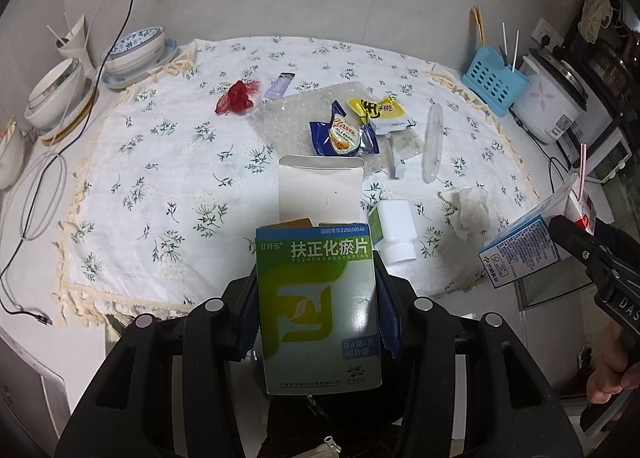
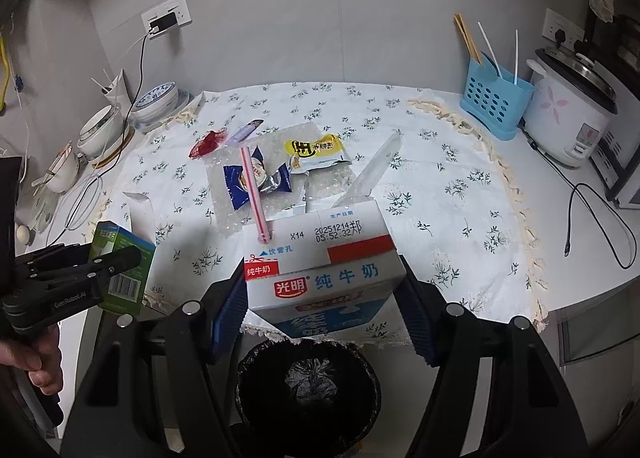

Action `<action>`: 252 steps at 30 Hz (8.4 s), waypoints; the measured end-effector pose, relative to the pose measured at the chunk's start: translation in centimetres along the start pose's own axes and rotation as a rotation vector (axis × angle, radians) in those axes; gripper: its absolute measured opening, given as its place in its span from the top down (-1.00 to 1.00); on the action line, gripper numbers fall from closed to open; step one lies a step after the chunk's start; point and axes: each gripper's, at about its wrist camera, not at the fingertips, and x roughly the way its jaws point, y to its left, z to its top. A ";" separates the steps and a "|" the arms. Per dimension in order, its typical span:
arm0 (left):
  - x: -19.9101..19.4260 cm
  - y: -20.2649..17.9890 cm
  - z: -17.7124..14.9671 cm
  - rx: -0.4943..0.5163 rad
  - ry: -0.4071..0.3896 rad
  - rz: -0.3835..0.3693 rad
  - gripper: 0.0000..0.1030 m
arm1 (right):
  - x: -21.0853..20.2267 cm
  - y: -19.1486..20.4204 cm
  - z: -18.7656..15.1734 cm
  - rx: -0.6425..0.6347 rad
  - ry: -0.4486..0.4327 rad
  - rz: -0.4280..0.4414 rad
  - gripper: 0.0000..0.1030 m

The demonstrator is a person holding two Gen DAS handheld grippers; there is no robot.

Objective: Collect trash
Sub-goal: 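Lift and carry the box with left tool while right tool carries the carton toward the bin, then open left tool over the black bin to drop the medicine box, then open right tool over the black bin to drop the milk carton, then move both tools back up over the table toward remaining trash, then grasp the white pill bottle with left tool while right tool grasps the crumpled tissue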

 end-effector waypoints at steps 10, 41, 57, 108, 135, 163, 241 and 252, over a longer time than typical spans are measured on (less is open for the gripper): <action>0.5 -1.3 -2.9 -0.002 0.019 0.001 0.09 | -0.7 -0.5 -3.0 -0.018 0.018 -0.018 -0.26; 6.5 -3.2 -10.8 -0.026 0.105 -0.027 0.09 | 3.3 -3.0 -11.2 -0.003 0.146 -0.045 -0.26; 10.6 -4.0 -12.8 0.018 0.114 0.002 0.09 | 7.1 -3.6 -14.6 0.011 0.158 -0.032 -0.26; 16.5 -6.8 -15.5 0.044 0.148 0.007 -0.82 | 9.1 -5.6 -18.4 0.075 0.239 -0.072 -0.26; 14.2 1.3 -16.2 -0.076 0.122 0.069 -0.88 | 15.3 0.4 -18.0 -0.019 0.314 -0.019 -0.26; 10.5 -0.9 -13.8 -0.033 0.141 0.067 -0.88 | 9.7 -0.5 -14.8 0.028 0.238 -0.048 -0.80; 16.4 -6.7 3.6 0.052 0.234 -0.037 -0.35 | 17.3 -5.5 1.0 0.068 0.266 -0.045 0.01; 16.4 -7.0 3.6 0.074 0.239 -0.055 0.12 | 18.0 -5.7 0.8 0.087 0.293 -0.054 0.46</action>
